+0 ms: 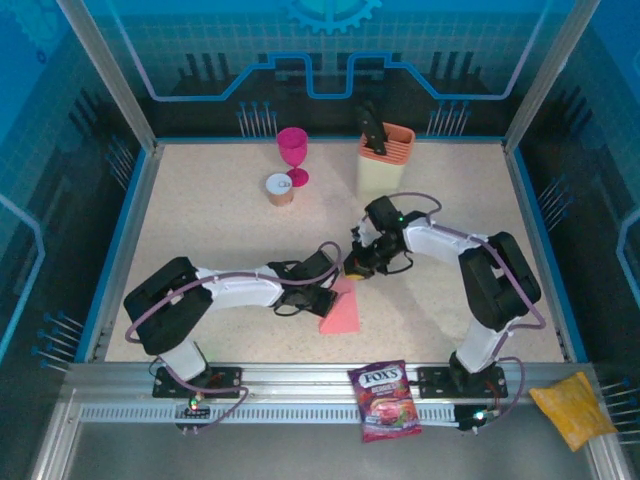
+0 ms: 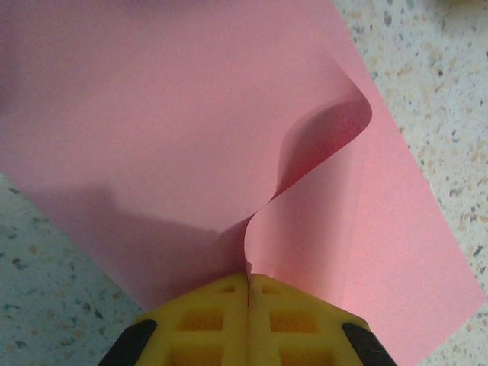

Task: Fold a paper plane with a square sheet of paper (pick it up from the middle)
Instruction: Fold the triangle a second time at the center of the table.

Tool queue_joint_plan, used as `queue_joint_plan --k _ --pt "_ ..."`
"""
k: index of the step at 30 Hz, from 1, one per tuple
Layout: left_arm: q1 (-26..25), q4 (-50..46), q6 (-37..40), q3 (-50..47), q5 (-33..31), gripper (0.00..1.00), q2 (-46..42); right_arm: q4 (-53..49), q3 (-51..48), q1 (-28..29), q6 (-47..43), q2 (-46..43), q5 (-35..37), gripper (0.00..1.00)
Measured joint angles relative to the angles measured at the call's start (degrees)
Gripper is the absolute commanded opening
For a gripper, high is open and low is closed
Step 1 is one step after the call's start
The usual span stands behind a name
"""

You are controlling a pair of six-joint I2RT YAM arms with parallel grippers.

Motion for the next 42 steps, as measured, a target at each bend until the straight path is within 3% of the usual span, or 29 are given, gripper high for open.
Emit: queue_joint_plan --k 8,31,32,37,40,42 --pt "0.35 0.11 0.0 0.0 -0.04 0.0 0.0 0.13 -3.54 5.2 1.57 -0.24 0.42 0.0" --pt "0.35 0.37 -0.09 -0.15 -0.02 0.0 0.0 5.75 -5.09 4.81 4.07 5.31 1.66 0.0" --pt "0.39 0.35 -0.22 -0.15 -0.02 0.04 -0.04 5.81 -5.16 4.81 4.07 5.31 1.66 0.0" --pt "1.81 0.26 -1.44 -0.28 0.0 0.51 -2.97 6.23 -5.46 4.81 4.07 5.27 1.44 0.0" --pt "3.96 0.17 -2.82 -0.44 0.02 0.59 -7.56 6.45 -5.7 4.74 4.07 5.25 1.4 0.0" --pt "5.14 0.22 -3.74 -0.44 0.09 0.59 -10.84 6.64 -5.79 4.68 4.07 5.2 1.22 0.0"
